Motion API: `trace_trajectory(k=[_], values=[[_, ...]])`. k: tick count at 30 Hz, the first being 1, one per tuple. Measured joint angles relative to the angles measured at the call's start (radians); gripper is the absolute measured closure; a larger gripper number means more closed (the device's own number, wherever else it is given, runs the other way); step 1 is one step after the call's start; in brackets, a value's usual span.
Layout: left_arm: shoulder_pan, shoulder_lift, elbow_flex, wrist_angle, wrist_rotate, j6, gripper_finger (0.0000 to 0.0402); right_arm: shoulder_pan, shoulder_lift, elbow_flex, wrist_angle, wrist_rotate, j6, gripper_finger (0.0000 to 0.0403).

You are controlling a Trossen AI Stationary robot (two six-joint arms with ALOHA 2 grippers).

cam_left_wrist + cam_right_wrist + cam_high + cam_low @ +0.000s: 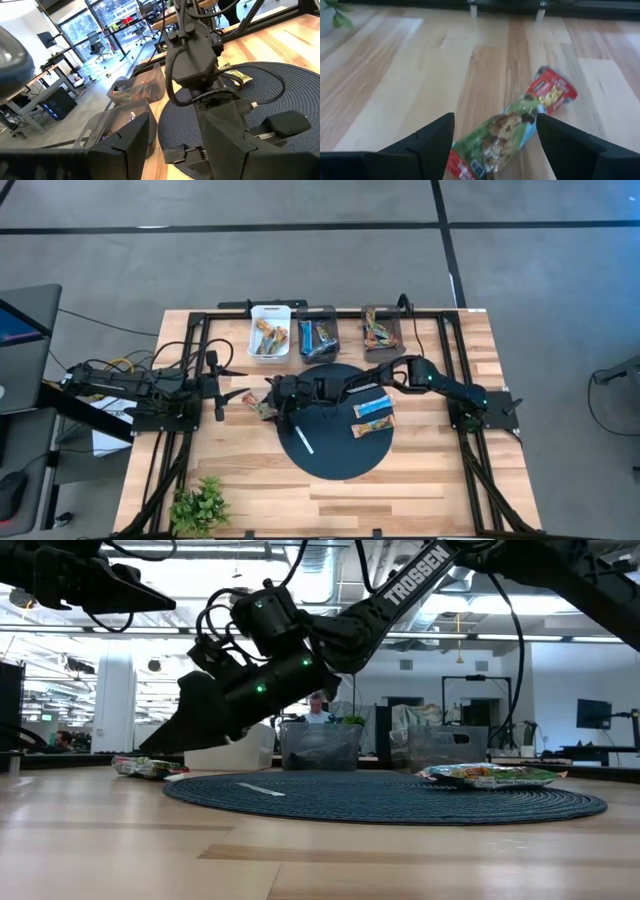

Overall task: Pick and place Granola Bars by type
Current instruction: Put the red granola bar into the right black bin

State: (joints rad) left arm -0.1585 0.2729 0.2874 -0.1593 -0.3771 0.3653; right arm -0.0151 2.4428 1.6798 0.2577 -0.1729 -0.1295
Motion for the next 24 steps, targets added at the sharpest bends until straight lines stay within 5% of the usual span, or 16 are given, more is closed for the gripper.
trace_trajectory(k=[24], values=[[0.0,0.0,0.0,0.0,0.001,0.0,0.023,0.008,0.0,-0.001,-0.105,0.015,-0.028,0.0127]])
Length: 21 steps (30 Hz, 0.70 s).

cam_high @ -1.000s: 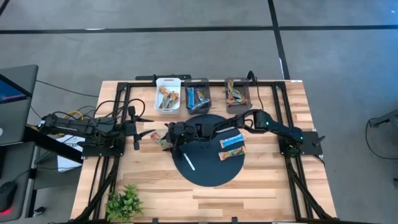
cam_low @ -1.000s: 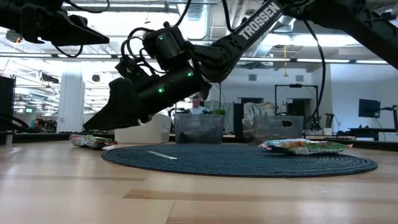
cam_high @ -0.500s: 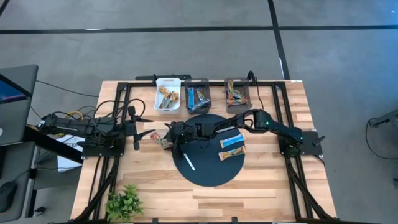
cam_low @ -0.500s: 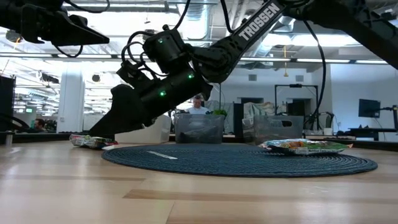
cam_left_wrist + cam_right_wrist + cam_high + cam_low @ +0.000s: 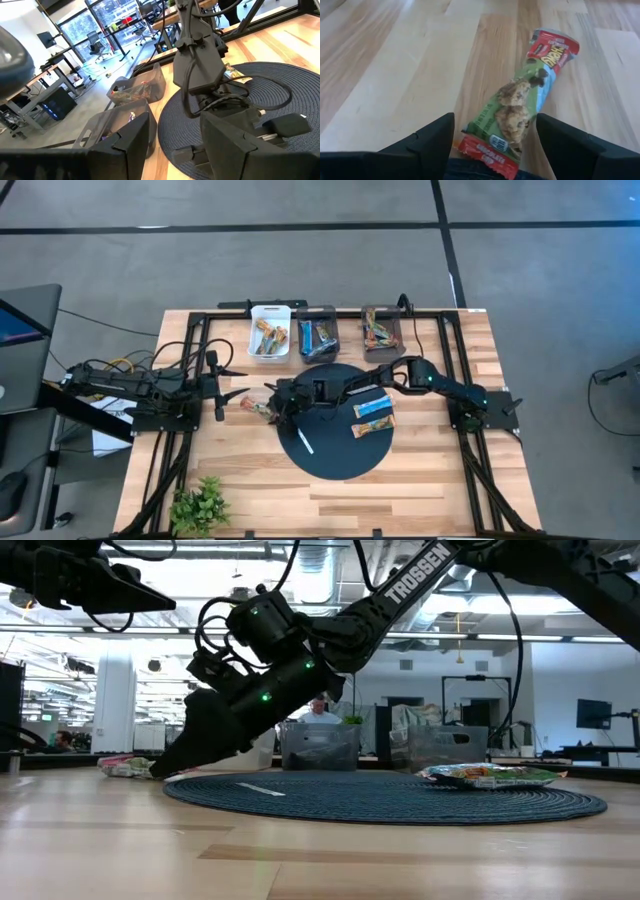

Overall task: Pick and place Granola Bars by type
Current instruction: Put the red granola bar into the right black bin

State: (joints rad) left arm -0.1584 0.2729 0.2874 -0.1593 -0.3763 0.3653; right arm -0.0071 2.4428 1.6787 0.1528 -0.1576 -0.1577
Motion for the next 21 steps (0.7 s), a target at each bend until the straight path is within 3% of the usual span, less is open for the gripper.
trace_trajectory(k=[7,21], values=[[0.0,0.0,0.0,0.0,0.0,0.0,0.023,-0.001,0.0,0.0,-0.003,0.001,-0.001,0.0156],[0.0,0.0,0.0,0.0,-0.001,0.003,0.023,-0.023,0.0,0.0,-0.003,0.006,-0.026,0.0284]])
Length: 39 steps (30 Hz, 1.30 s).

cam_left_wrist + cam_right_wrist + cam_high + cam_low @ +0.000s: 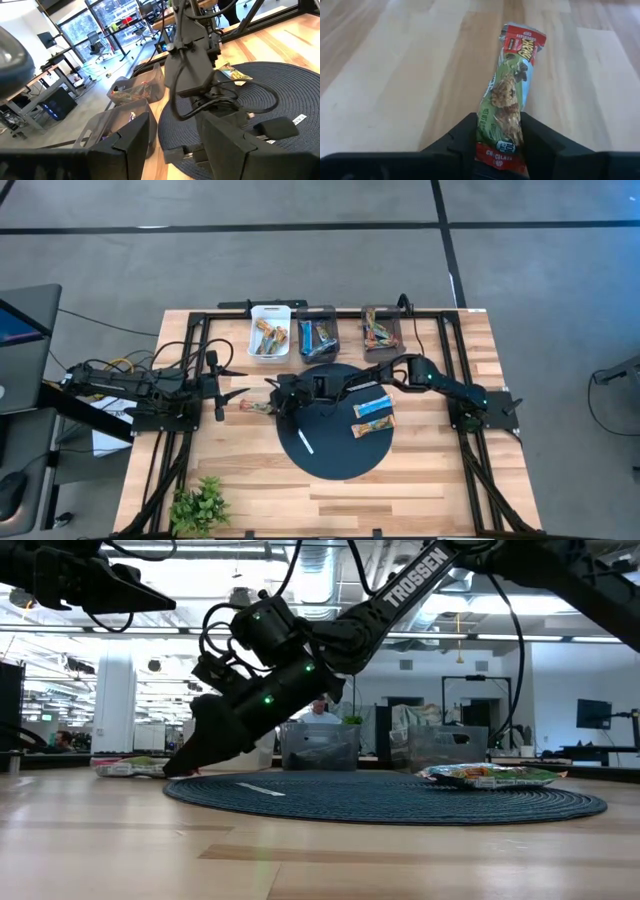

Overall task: Pick and place Granola Bars by type
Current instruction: Put the red granola bar into the right black bin

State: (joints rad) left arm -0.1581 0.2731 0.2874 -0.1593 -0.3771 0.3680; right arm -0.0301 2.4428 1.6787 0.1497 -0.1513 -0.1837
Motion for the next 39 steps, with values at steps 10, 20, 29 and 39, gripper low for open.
trace_trajectory(k=[10,20,29,39], values=[[0.0,0.0,0.0,0.0,0.0,0.004,0.023,-0.014,0.0,0.0,0.0,-0.003,0.0,0.0294],[0.0,0.0,0.0,-0.007,0.0,0.004,0.023,-0.014,0.0,0.001,-0.012,-0.005,-0.011,0.0314],[0.0,0.0,0.0,-0.007,0.0,0.004,0.023,-0.014,-0.002,0.001,-0.015,-0.006,-0.027,0.0327],[0.0,0.0,0.0,-0.007,0.0,0.014,0.023,-0.014,-0.041,-0.001,-0.068,-0.003,-0.052,0.0329]])
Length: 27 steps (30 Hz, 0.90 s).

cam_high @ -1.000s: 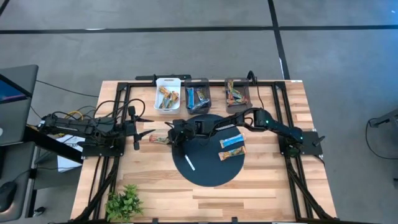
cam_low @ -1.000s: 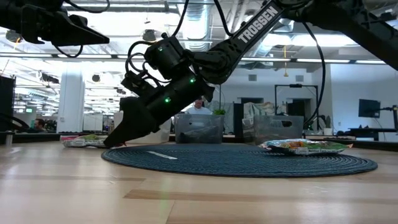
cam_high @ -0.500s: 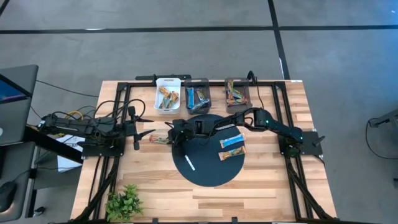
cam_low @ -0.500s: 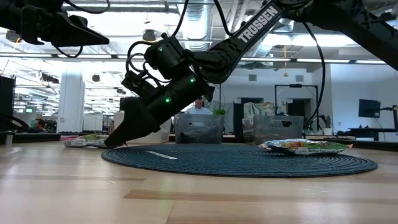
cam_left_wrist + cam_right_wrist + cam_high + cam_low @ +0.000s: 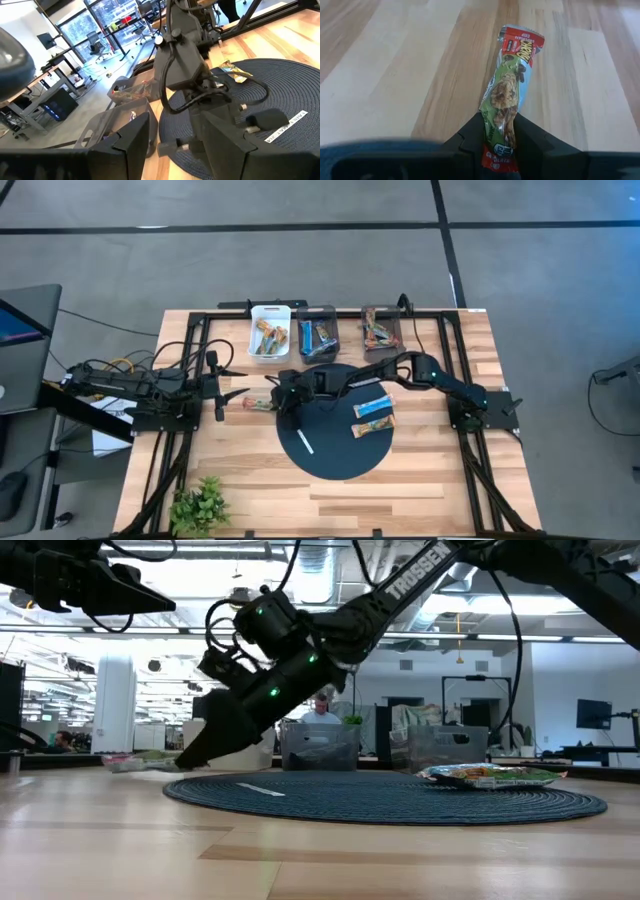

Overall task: Pick and place Granola Bars by type
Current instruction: Put the red granola bar into the right black bin

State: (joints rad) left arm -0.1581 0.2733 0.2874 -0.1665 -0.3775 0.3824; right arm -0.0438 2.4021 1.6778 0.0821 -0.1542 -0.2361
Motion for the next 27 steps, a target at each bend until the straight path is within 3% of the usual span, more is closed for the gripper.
trace_trajectory(k=[6,13,27], values=[[0.0,0.0,0.0,0.0,-0.001,0.0,0.023,-0.003,-0.056,0.001,-0.059,0.007,-0.025,0.0329],[0.0,0.0,0.0,0.0,-0.001,0.0,0.023,-0.006,-0.117,0.002,-0.215,0.102,-0.034,0.0332],[0.0,0.0,0.0,0.0,-0.001,-0.001,0.023,-0.011,-0.281,0.002,-0.61,0.1,-0.052,0.0333]])
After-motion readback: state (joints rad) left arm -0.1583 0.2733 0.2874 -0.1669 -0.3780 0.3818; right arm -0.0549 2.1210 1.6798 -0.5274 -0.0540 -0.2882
